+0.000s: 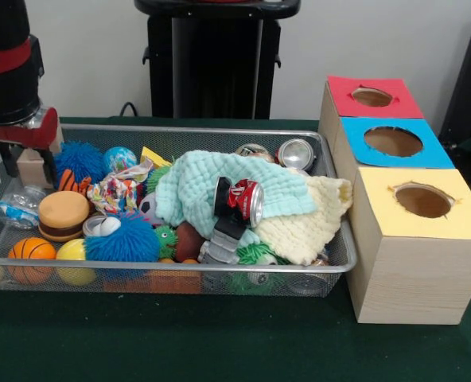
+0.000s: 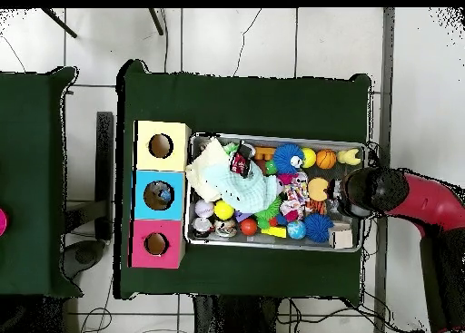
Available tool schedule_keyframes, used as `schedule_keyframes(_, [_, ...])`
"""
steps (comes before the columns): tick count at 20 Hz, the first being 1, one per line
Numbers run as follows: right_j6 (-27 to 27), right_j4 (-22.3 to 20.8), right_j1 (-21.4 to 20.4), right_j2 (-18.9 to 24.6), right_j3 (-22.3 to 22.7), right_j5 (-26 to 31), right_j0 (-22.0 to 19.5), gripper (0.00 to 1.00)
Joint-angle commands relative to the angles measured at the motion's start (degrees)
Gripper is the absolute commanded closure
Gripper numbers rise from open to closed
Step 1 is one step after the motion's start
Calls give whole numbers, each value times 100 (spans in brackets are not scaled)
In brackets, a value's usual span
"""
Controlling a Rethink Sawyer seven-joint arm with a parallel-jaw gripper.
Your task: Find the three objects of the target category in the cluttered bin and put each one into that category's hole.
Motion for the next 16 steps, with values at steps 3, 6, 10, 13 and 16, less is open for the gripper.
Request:
schedule_keyframes(3, [-185, -270, 175, -12, 295, -493, 134, 0])
schedule_keyframes(6, [-160, -219, 344, -11, 204, -492, 116, 0])
schedule_keyframes(10, [-235, -210, 455, -4, 88, -451, 90, 0])
schedule_keyframes(13, [-244, -221, 499, -26, 2, -419, 100, 0])
schedule_keyframes(16, [-189, -246, 657, -55, -129, -460, 126, 0])
